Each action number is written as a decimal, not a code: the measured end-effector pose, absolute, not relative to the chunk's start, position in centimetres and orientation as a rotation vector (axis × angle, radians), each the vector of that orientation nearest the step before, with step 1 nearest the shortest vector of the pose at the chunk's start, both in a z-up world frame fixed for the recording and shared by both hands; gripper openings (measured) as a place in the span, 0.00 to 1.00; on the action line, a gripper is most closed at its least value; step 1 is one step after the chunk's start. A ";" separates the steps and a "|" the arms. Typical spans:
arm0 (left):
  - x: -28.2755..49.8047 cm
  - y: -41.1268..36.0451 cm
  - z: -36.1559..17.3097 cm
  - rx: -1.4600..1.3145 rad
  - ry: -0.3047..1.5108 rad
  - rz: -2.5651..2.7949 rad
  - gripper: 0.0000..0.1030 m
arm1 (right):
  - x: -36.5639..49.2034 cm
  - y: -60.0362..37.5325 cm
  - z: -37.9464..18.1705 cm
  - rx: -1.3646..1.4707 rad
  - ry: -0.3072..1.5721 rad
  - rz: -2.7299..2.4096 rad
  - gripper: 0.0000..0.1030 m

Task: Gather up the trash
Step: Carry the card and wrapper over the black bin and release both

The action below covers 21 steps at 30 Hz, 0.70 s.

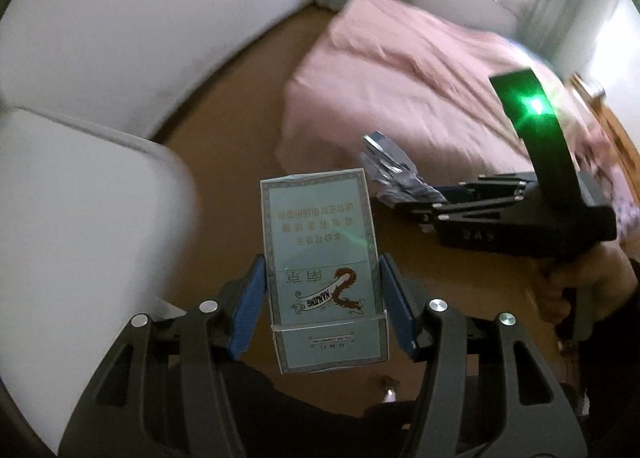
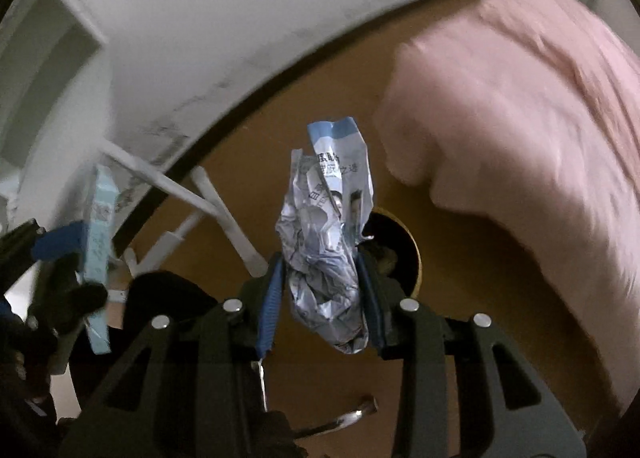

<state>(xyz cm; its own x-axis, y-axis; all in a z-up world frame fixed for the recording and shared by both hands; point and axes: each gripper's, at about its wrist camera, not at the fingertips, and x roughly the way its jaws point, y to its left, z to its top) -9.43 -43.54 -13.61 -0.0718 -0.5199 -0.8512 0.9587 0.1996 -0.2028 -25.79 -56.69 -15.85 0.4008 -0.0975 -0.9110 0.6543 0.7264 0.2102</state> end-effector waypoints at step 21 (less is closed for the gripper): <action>-10.6 -50.2 -30.0 0.781 1.228 -1.247 0.54 | -25.4 -60.6 -33.3 0.847 1.296 -0.453 0.36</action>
